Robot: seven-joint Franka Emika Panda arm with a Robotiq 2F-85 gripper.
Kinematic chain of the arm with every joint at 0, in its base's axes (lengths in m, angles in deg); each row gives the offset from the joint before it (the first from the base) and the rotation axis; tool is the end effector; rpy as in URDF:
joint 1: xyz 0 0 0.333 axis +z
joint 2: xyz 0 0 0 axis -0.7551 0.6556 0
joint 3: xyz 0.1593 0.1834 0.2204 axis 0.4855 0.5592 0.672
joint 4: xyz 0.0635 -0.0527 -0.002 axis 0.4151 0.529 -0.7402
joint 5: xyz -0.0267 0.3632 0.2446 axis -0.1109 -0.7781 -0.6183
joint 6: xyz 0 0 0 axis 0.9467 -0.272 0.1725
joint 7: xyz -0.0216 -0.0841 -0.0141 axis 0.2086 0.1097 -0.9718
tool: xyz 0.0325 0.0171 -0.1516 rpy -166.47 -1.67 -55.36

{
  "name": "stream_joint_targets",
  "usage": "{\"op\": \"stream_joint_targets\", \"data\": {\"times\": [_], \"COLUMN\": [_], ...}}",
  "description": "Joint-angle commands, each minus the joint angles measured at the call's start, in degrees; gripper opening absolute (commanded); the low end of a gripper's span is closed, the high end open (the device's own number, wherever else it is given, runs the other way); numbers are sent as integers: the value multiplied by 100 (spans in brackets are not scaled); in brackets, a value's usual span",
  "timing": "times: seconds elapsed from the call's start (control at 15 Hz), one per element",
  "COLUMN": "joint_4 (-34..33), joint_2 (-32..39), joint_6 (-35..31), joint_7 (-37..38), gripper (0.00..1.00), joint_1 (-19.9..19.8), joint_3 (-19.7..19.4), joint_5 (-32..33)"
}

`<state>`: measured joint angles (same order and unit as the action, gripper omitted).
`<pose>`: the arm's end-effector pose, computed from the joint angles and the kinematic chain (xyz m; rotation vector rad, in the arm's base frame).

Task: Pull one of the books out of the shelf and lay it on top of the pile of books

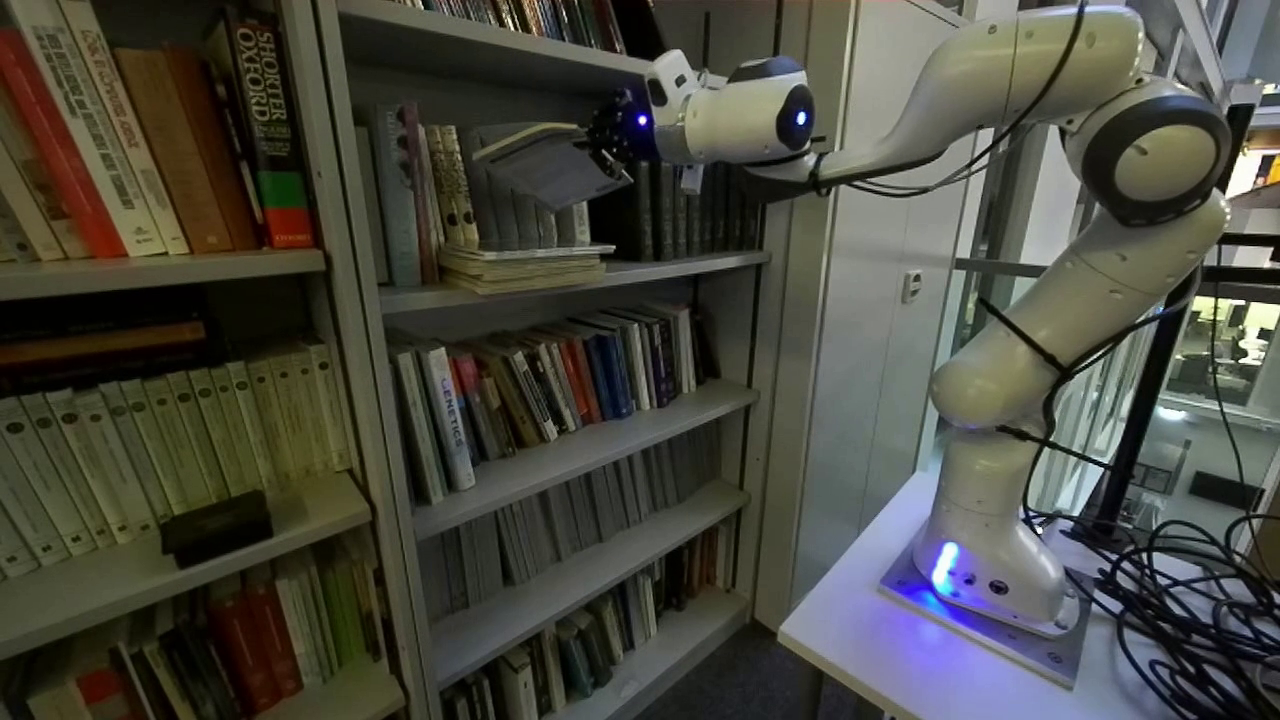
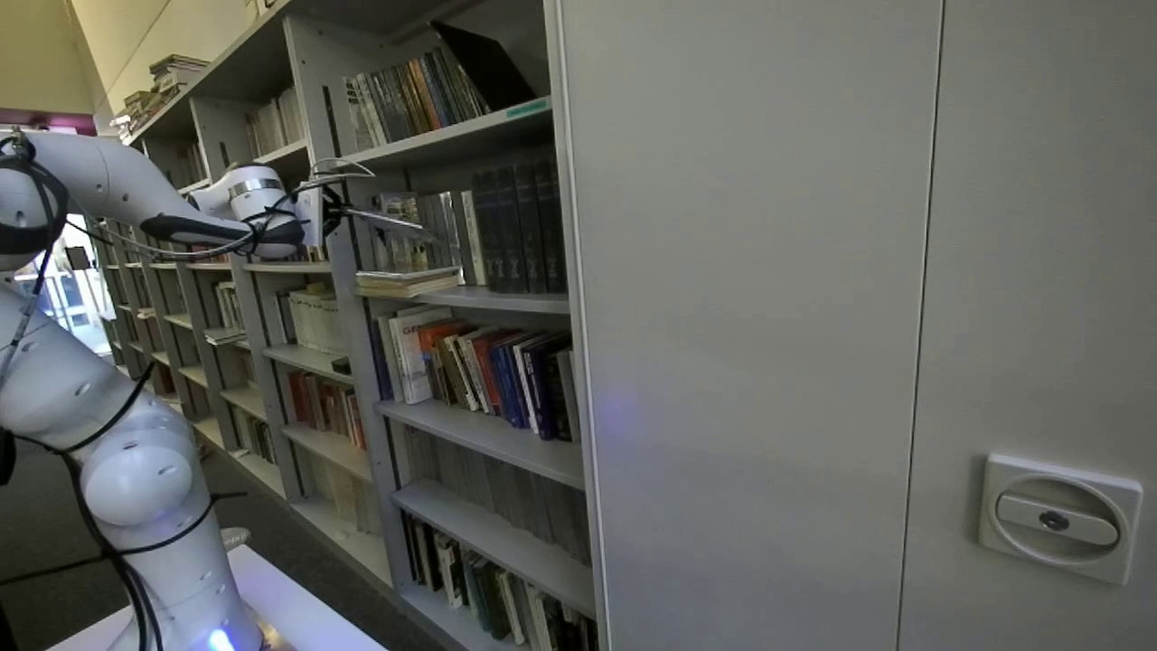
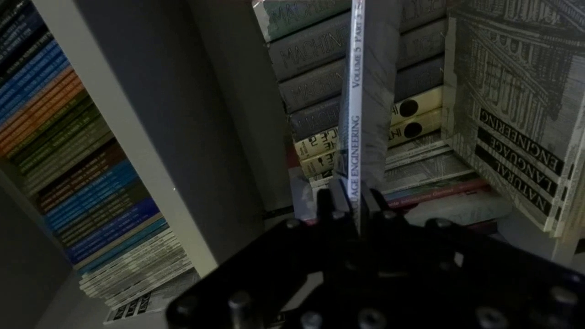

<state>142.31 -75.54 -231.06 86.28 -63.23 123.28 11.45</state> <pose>0.4746 0.3185 0.6750 1.3631 1.1861 1.5033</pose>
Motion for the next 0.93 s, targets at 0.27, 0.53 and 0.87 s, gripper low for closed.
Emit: {"op": "stream_joint_targets", "data": {"times": [0.27, 0.53, 0.87], "joint_4": [-251, -222, -208], "joint_2": [550, 689, 814], "joint_6": [1021, 1578, 1842], "joint_7": [463, 700, 762], "gripper": [2, 2, 2], "joint_1": [-299, -306, -257], "joint_3": [525, 721, 932], "joint_5": [681, 699, 682]}}
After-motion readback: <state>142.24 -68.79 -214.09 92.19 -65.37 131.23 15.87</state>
